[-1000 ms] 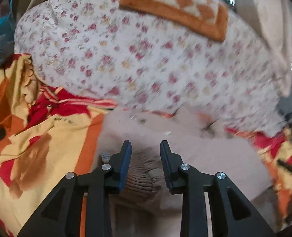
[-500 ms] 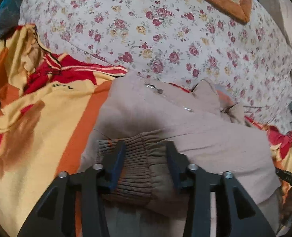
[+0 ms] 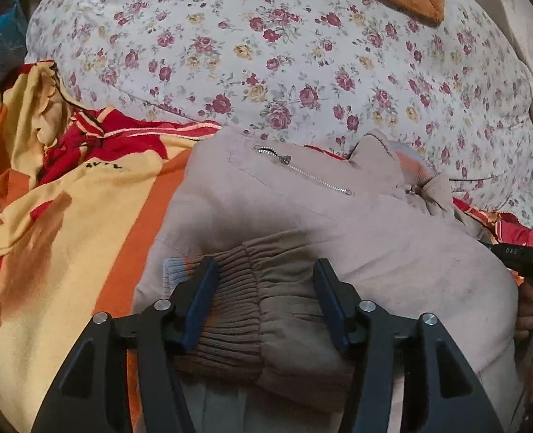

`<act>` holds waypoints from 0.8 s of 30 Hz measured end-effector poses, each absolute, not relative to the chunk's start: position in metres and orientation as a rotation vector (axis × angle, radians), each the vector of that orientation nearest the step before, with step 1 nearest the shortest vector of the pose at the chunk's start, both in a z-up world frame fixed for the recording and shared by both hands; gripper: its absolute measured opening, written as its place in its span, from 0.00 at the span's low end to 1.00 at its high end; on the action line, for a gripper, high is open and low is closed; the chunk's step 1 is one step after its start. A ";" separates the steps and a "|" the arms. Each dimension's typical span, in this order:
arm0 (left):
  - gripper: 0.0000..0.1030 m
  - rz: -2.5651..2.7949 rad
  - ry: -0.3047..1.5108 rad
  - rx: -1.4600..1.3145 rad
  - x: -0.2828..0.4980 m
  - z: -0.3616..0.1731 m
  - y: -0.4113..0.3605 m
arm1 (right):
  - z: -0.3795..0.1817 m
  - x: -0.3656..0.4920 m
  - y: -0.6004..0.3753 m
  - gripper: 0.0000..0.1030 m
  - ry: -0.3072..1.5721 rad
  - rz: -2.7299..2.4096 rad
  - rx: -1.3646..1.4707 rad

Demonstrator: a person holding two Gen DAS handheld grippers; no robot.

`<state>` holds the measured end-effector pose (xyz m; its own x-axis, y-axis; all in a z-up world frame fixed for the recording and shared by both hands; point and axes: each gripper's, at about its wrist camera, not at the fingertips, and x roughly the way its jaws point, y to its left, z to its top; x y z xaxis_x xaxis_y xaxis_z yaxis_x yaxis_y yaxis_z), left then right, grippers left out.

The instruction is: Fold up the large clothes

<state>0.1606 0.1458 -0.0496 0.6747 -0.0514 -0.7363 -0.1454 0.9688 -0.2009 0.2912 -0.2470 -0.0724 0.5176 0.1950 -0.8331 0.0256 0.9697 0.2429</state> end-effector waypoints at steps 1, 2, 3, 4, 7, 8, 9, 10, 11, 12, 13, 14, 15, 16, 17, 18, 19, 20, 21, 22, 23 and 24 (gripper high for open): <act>0.42 0.055 0.831 -0.253 0.161 -0.050 0.146 | -0.072 0.293 -0.248 0.00 1.033 0.105 0.248; 0.42 0.055 0.831 -0.253 0.162 -0.050 0.146 | -0.072 0.294 -0.244 0.00 1.032 0.108 0.216; 0.42 0.053 0.831 -0.254 0.162 -0.050 0.146 | -0.072 0.293 -0.242 0.00 1.028 0.108 0.205; 0.42 0.051 0.832 -0.258 0.162 -0.051 0.146 | -0.071 0.292 -0.241 0.00 1.025 0.106 0.203; 0.45 0.038 0.830 -0.276 0.162 -0.050 0.148 | -0.059 0.284 -0.238 0.00 0.983 0.100 0.203; 0.46 0.034 0.830 -0.277 0.162 -0.050 0.148 | -0.046 0.275 -0.235 0.00 0.938 0.096 0.189; 0.47 0.033 0.832 -0.273 0.162 -0.050 0.147 | -0.036 0.268 -0.231 0.00 0.913 0.109 0.176; 0.48 0.033 0.834 -0.267 0.163 -0.050 0.146 | -0.026 0.259 -0.226 0.00 0.891 0.136 0.168; 0.49 0.035 0.836 -0.262 0.163 -0.050 0.144 | -0.015 0.248 -0.219 0.00 0.874 0.174 0.159; 0.50 0.035 0.839 -0.255 0.164 -0.050 0.143 | -0.008 0.235 -0.210 0.00 0.867 0.219 0.139; 0.51 0.034 0.841 -0.250 0.164 -0.049 0.142 | -0.004 0.227 -0.201 0.02 0.868 0.248 0.108; 0.52 0.032 0.841 -0.248 0.164 -0.049 0.141 | -0.004 0.216 -0.191 0.07 0.877 0.261 0.058; 0.52 0.031 0.842 -0.247 0.164 -0.050 0.141 | -0.009 0.209 -0.187 0.10 0.892 0.253 0.017; 0.53 0.031 0.842 -0.247 0.165 -0.050 0.140 | -0.019 0.203 -0.191 0.17 0.915 0.241 -0.019; 0.53 0.029 0.842 -0.245 0.165 -0.050 0.140 | -0.037 0.204 -0.187 0.24 0.966 0.223 -0.064; 0.53 0.028 0.842 -0.243 0.165 -0.050 0.140 | -0.047 0.203 -0.190 0.25 0.980 0.231 -0.062; 0.53 0.027 0.842 -0.243 0.165 -0.050 0.140 | -0.048 0.204 -0.195 0.27 0.948 0.248 -0.033; 0.53 0.024 0.840 -0.244 0.165 -0.050 0.141 | -0.046 0.206 -0.201 0.28 0.950 0.266 0.000; 0.53 0.018 0.836 -0.252 0.164 -0.049 0.142 | -0.042 0.205 -0.206 0.28 0.952 0.266 0.027; 0.53 0.011 0.831 -0.259 0.162 -0.049 0.143 | -0.034 0.202 -0.211 0.28 0.941 0.257 0.059; 0.53 0.003 0.827 -0.268 0.160 -0.047 0.144 | -0.023 0.193 -0.217 0.28 0.911 0.253 0.078; 0.53 -0.003 0.820 -0.273 0.158 -0.045 0.145 | -0.015 0.183 -0.221 0.28 0.889 0.256 0.080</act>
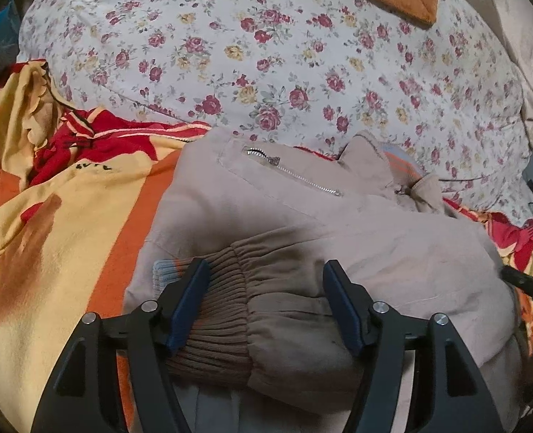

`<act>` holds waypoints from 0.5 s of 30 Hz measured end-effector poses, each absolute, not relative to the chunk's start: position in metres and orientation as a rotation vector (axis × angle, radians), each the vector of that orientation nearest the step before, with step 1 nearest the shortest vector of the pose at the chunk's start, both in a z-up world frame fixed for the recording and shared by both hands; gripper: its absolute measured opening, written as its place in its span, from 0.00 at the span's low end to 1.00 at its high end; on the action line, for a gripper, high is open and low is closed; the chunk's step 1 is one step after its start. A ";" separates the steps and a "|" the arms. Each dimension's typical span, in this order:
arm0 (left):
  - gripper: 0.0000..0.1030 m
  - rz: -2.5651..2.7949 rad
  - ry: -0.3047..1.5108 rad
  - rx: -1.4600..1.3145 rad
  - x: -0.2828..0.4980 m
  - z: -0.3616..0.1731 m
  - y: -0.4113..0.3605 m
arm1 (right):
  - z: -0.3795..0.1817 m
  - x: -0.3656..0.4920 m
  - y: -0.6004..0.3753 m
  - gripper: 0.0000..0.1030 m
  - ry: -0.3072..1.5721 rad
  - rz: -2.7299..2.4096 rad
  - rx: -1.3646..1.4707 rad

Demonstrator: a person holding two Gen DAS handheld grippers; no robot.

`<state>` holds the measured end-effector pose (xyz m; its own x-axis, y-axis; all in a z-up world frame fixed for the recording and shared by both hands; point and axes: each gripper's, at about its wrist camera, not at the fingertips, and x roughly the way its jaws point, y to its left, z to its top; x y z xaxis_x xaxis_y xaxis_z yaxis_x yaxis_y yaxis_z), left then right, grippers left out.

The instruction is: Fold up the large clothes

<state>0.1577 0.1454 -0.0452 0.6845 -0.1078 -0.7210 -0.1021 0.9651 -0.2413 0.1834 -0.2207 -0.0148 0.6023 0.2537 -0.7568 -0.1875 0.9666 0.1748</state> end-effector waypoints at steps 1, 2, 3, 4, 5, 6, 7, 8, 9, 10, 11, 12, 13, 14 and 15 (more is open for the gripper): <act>0.53 -0.007 0.804 -0.275 0.153 -0.041 0.147 | -0.005 0.171 -0.225 0.28 0.871 0.260 0.078; 0.53 -0.013 0.791 -0.273 0.147 -0.036 0.147 | 0.002 0.158 -0.230 0.29 0.865 0.264 0.074; 0.53 -0.020 0.783 -0.265 0.140 -0.031 0.147 | 0.009 0.142 -0.237 0.29 0.869 0.276 0.071; 0.53 -0.025 0.776 -0.247 0.132 -0.025 0.146 | 0.011 0.124 -0.244 0.34 0.877 0.289 0.068; 0.53 -0.035 0.765 -0.224 0.122 -0.018 0.145 | 0.009 0.101 -0.253 0.42 0.888 0.294 0.063; 0.53 -0.051 0.752 -0.201 0.110 -0.011 0.143 | 0.005 0.083 -0.260 0.45 0.898 0.286 0.059; 0.53 -0.061 0.750 -0.181 0.100 -0.005 0.142 | 0.000 0.068 -0.269 0.48 0.914 0.277 0.057; 0.53 -0.065 0.756 -0.162 0.088 -0.001 0.142 | -0.008 0.045 -0.279 0.48 0.947 0.270 0.060; 0.53 -0.062 0.764 -0.143 0.074 0.004 0.141 | -0.010 0.026 -0.286 0.48 0.964 0.268 0.070; 0.53 -0.067 0.770 -0.128 0.058 0.008 0.141 | -0.013 0.007 -0.294 0.48 0.972 0.267 0.085; 0.53 -0.076 0.782 -0.120 0.045 0.011 0.141 | -0.015 -0.015 -0.300 0.48 0.970 0.276 0.102; 0.53 -0.088 0.789 -0.110 0.029 0.013 0.142 | -0.018 -0.030 -0.305 0.48 0.965 0.286 0.119; 0.53 -0.095 0.797 -0.101 0.016 0.015 0.145 | -0.020 -0.045 -0.309 0.48 0.964 0.292 0.141; 0.53 -0.091 0.805 -0.092 0.001 0.015 0.147 | -0.025 -0.062 -0.313 0.49 0.974 0.297 0.174; 0.53 -0.078 0.813 -0.084 -0.014 0.014 0.151 | -0.031 -0.075 -0.315 0.49 0.990 0.302 0.202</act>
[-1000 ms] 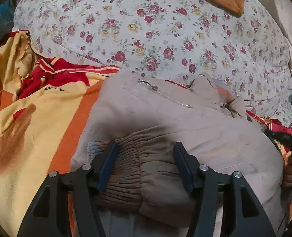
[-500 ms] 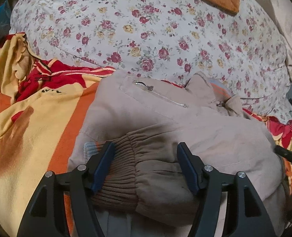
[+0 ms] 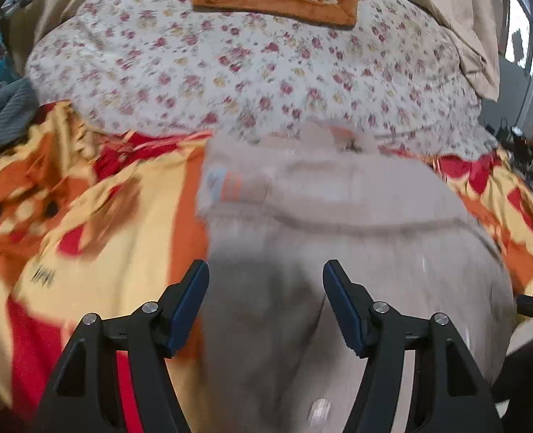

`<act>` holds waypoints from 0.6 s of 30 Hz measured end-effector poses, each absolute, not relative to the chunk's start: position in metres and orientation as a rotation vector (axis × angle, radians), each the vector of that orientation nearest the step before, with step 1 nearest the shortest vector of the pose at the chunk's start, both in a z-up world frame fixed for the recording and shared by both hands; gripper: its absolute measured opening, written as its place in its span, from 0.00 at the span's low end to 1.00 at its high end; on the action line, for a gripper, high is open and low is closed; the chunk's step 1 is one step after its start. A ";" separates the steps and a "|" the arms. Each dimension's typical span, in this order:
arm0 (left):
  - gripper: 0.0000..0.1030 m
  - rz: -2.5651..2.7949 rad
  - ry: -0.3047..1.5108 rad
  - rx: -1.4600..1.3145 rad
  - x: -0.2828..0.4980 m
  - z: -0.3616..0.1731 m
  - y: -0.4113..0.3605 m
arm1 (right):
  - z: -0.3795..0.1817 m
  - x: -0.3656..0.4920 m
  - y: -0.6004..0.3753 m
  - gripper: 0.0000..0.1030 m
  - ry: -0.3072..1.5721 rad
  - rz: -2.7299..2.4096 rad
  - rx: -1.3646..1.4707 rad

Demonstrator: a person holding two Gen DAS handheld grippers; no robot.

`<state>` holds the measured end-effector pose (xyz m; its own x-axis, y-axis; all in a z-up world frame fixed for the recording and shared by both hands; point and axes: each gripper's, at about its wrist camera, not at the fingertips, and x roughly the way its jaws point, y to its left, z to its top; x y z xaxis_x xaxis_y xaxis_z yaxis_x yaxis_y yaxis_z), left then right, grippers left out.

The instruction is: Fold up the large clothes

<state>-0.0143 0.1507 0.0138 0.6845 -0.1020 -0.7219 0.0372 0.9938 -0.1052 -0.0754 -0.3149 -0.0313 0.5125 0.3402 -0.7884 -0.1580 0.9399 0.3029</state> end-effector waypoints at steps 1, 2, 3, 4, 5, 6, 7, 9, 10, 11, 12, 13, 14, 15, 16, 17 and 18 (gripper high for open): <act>0.53 -0.064 0.824 -0.087 -0.027 0.012 0.154 | -0.036 -0.084 -0.316 0.50 1.002 0.303 0.222; 0.53 -0.051 0.843 -0.098 -0.038 0.008 0.159 | -0.044 -0.094 -0.315 0.50 1.023 0.304 0.244; 0.53 -0.040 0.862 -0.114 -0.049 0.005 0.164 | -0.048 -0.098 -0.314 0.50 1.034 0.308 0.248; 0.53 -0.028 0.879 -0.132 -0.059 0.001 0.169 | -0.052 -0.102 -0.310 0.50 1.045 0.316 0.240; 0.53 -0.019 0.894 -0.152 -0.068 -0.003 0.173 | -0.056 -0.102 -0.303 0.50 1.053 0.329 0.211; 0.53 -0.015 0.908 -0.164 -0.076 -0.006 0.175 | -0.058 -0.100 -0.299 0.51 1.064 0.336 0.191; 0.53 -0.015 0.920 -0.168 -0.083 -0.010 0.175 | -0.062 -0.098 -0.296 0.55 1.078 0.347 0.179; 0.53 -0.027 0.944 -0.177 -0.099 -0.016 0.174 | -0.069 -0.093 -0.293 0.63 1.091 0.367 0.169; 0.53 -0.031 0.952 -0.189 -0.103 -0.017 0.173 | -0.070 -0.093 -0.292 0.70 1.090 0.379 0.171; 0.53 -0.048 0.964 -0.212 -0.109 -0.019 0.171 | -0.069 -0.093 -0.290 0.75 1.090 0.397 0.171; 0.53 -0.065 0.973 -0.228 -0.112 -0.020 0.171 | -0.070 -0.094 -0.288 0.76 1.091 0.404 0.160; 0.53 -0.081 0.986 -0.244 -0.115 -0.022 0.168 | -0.070 -0.096 -0.287 0.76 1.095 0.409 0.148; 0.53 -0.098 1.005 -0.252 -0.118 -0.025 0.164 | -0.070 -0.097 -0.285 0.76 1.100 0.424 0.142; 0.53 -0.110 1.020 -0.244 -0.121 -0.028 0.159 | -0.070 -0.099 -0.285 0.76 1.107 0.442 0.143; 0.53 -0.122 1.036 -0.228 -0.123 -0.031 0.153 | -0.069 -0.099 -0.283 0.76 1.112 0.458 0.147; 0.53 -0.130 1.054 -0.209 -0.125 -0.035 0.147 | -0.069 -0.102 -0.282 0.75 1.120 0.486 0.152; 0.53 -0.135 1.075 -0.193 -0.126 -0.040 0.142 | -0.070 -0.103 -0.280 0.75 1.135 0.498 0.145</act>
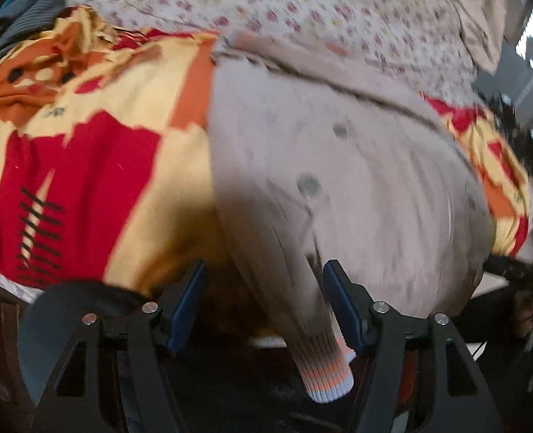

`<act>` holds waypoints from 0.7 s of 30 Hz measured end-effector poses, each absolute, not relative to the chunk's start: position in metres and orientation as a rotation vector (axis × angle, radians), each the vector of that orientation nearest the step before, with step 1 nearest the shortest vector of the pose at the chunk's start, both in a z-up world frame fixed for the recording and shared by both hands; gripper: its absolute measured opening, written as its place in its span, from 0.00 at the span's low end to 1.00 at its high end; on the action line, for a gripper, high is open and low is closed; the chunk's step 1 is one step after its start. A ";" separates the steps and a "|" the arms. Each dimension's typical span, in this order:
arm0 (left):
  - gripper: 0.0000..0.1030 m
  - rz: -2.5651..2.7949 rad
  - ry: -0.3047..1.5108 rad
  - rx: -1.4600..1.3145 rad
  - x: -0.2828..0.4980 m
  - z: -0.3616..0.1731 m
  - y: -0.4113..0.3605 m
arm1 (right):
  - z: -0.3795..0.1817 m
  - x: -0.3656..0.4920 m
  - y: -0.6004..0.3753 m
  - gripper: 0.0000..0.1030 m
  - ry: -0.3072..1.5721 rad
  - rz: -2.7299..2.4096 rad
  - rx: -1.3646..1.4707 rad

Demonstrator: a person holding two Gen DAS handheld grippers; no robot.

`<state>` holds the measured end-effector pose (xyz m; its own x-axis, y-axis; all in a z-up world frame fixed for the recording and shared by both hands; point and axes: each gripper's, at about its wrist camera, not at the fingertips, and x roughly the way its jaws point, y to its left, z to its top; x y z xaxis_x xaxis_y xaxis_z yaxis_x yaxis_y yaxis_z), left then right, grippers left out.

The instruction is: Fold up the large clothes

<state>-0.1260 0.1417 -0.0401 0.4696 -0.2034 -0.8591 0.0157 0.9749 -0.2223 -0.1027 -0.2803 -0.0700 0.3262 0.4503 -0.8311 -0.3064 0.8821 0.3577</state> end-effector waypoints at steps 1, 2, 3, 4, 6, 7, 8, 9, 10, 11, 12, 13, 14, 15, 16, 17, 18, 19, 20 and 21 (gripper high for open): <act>0.53 -0.143 1.108 -0.185 -0.126 -0.047 0.137 | -0.074 -0.103 -0.277 0.74 1.164 0.504 0.129; 0.53 -0.148 1.129 -0.180 -0.126 -0.051 0.134 | -0.079 -0.104 -0.276 0.72 1.192 0.503 0.113; 0.53 -0.148 1.145 -0.174 -0.125 -0.054 0.132 | -0.085 -0.103 -0.275 0.68 1.220 0.488 0.097; 0.53 -0.145 1.150 -0.174 -0.124 -0.054 0.132 | -0.092 -0.102 -0.275 0.63 1.257 0.473 0.089; 0.51 -0.150 1.153 -0.200 -0.125 -0.055 0.134 | -0.102 -0.098 -0.274 0.60 1.306 0.474 0.096; 0.34 -0.159 1.154 -0.218 -0.125 -0.054 0.136 | -0.102 -0.098 -0.274 0.49 1.301 0.479 0.097; 0.11 -0.168 1.163 -0.231 -0.127 -0.056 0.137 | -0.098 -0.099 -0.274 0.40 1.283 0.504 0.104; 0.06 -0.170 1.176 -0.241 -0.128 -0.056 0.138 | -0.095 -0.101 -0.273 0.39 1.275 0.515 0.098; 0.03 -0.176 1.177 -0.236 -0.131 -0.056 0.136 | -0.092 -0.104 -0.272 0.36 1.268 0.531 0.089; 0.02 -0.191 1.172 -0.218 -0.133 -0.054 0.133 | -0.088 -0.108 -0.270 0.30 1.261 0.556 0.077; 0.01 -0.195 1.161 -0.197 -0.135 -0.050 0.130 | -0.084 -0.111 -0.270 0.25 1.248 0.563 0.071; 0.01 -0.199 1.153 -0.185 -0.135 -0.046 0.129 | -0.080 -0.114 -0.272 0.19 1.234 0.574 0.076; 0.01 -0.206 1.145 -0.184 -0.136 -0.043 0.129 | -0.072 -0.117 -0.275 0.17 1.216 0.600 0.100; 0.01 -0.214 1.138 -0.184 -0.135 -0.039 0.129 | -0.067 -0.115 -0.275 0.16 1.202 0.613 0.116; 0.02 -0.223 1.131 -0.181 -0.136 -0.037 0.129 | -0.061 -0.117 -0.279 0.15 1.175 0.633 0.141; 0.03 -0.237 1.125 -0.182 -0.135 -0.036 0.129 | -0.057 -0.118 -0.281 0.15 1.156 0.647 0.162; 0.04 -0.247 1.126 -0.191 -0.134 -0.038 0.130 | -0.052 -0.120 -0.285 0.15 1.131 0.670 0.196; 0.04 -0.244 1.138 -0.194 -0.133 -0.042 0.131 | -0.049 -0.121 -0.287 0.15 1.113 0.682 0.222; 0.04 -0.235 1.150 -0.197 -0.131 -0.046 0.131 | -0.045 -0.121 -0.291 0.15 1.093 0.695 0.249; 0.04 -0.232 1.159 -0.205 -0.131 -0.049 0.132 | -0.044 -0.120 -0.293 0.15 1.088 0.703 0.266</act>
